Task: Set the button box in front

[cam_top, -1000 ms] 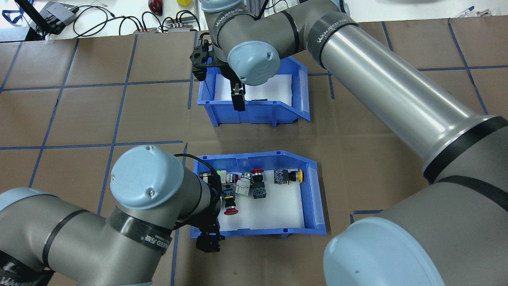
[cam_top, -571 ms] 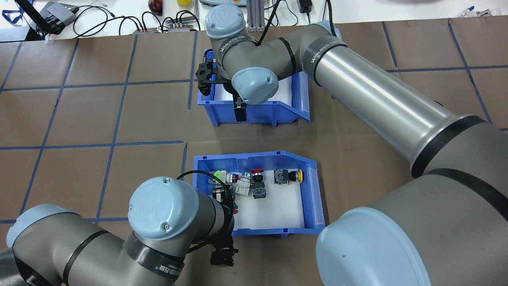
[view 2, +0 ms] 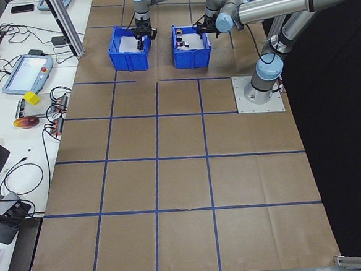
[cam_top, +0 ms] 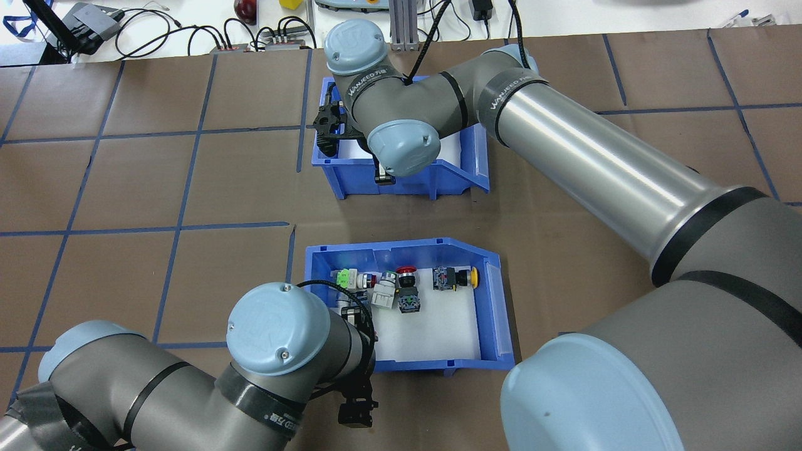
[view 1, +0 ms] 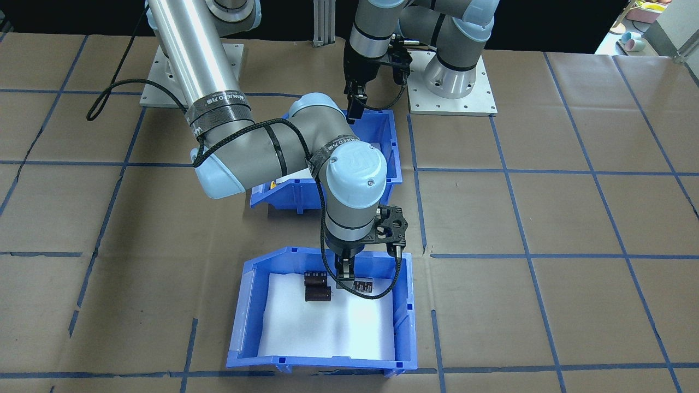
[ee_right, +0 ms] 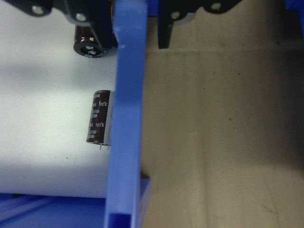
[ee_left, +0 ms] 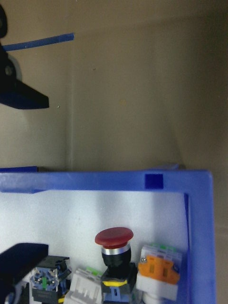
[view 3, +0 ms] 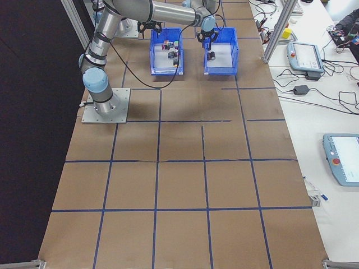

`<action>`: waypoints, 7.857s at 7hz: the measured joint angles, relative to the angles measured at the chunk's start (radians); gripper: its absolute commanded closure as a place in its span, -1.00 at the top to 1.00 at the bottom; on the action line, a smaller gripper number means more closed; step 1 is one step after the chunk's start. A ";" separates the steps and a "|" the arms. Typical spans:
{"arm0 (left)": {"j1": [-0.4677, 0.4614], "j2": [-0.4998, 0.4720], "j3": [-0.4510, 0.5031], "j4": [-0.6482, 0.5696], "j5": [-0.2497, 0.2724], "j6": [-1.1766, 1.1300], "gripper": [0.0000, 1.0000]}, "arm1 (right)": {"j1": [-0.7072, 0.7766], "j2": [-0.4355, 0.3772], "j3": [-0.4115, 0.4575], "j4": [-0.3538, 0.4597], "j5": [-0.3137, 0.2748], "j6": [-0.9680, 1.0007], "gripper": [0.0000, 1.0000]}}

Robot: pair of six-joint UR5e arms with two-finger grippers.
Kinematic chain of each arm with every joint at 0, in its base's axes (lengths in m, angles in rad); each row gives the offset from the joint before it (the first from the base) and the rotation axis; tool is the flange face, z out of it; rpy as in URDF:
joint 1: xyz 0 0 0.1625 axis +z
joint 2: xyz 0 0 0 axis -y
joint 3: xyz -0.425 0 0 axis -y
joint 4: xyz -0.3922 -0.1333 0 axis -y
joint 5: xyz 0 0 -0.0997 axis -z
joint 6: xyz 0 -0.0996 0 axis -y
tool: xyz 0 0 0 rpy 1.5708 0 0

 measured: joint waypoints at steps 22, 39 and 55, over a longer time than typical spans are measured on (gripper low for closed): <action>0.144 -0.696 0.700 0.201 0.019 0.180 0.39 | -0.745 -0.554 0.485 0.082 0.060 -0.678 -0.84; 0.528 0.190 0.473 -0.657 0.136 2.294 1.00 | -0.209 -0.825 0.852 0.012 0.051 -0.146 -0.81; 0.531 0.192 0.467 -0.650 0.141 2.299 0.99 | 0.042 -0.735 0.737 -0.060 -0.045 0.165 1.00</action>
